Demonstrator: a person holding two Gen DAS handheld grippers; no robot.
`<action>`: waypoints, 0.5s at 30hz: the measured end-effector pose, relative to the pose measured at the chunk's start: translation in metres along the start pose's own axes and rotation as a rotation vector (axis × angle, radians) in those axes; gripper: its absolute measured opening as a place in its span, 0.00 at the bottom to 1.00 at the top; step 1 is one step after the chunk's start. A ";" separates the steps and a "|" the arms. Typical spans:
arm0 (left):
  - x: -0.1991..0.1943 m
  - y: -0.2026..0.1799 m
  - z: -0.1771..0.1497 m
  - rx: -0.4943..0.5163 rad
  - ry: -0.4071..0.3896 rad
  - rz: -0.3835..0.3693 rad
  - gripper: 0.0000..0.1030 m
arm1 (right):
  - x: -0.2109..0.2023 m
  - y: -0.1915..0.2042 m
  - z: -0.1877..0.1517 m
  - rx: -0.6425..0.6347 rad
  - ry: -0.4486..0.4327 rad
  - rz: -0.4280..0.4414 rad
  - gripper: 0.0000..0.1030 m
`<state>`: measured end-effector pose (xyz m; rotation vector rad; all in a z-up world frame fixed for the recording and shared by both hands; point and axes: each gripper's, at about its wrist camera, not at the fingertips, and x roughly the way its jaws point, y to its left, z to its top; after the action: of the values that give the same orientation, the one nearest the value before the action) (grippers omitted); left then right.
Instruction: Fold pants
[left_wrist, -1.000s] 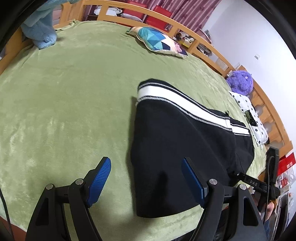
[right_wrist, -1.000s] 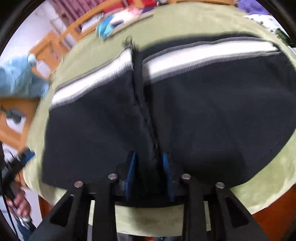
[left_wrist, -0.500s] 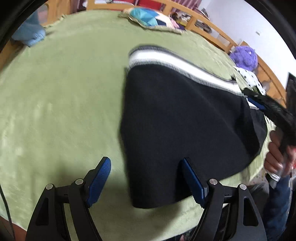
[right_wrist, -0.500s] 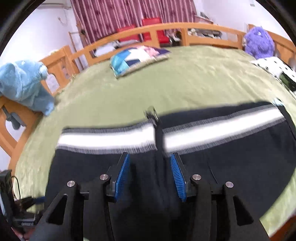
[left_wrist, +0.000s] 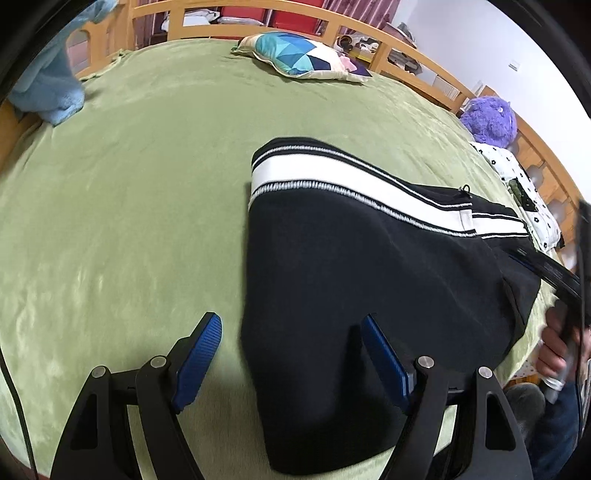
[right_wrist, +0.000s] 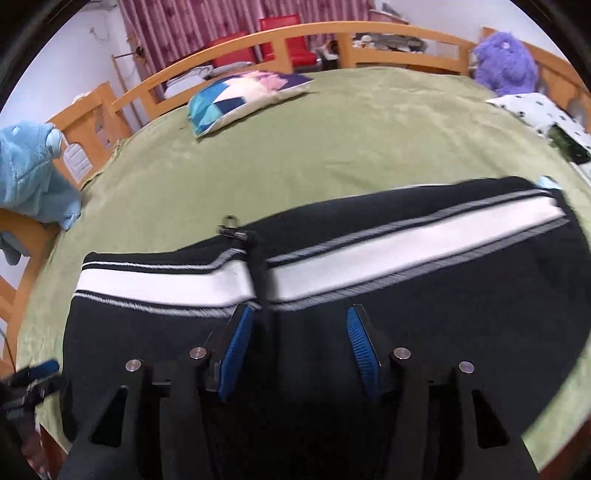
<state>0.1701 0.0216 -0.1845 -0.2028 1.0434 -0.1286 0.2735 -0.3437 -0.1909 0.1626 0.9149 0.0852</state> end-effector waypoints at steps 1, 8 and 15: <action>0.002 -0.001 0.003 0.001 -0.001 0.004 0.75 | -0.010 -0.012 -0.002 0.012 -0.003 -0.027 0.55; 0.020 0.012 0.025 -0.064 -0.008 -0.008 0.73 | -0.066 -0.107 -0.027 0.090 -0.024 -0.236 0.64; 0.033 0.019 0.034 -0.103 -0.022 -0.028 0.75 | -0.061 -0.210 -0.052 0.349 0.007 -0.218 0.64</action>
<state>0.2162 0.0374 -0.1999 -0.3118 1.0267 -0.0973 0.1954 -0.5535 -0.2113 0.3854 0.9447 -0.2780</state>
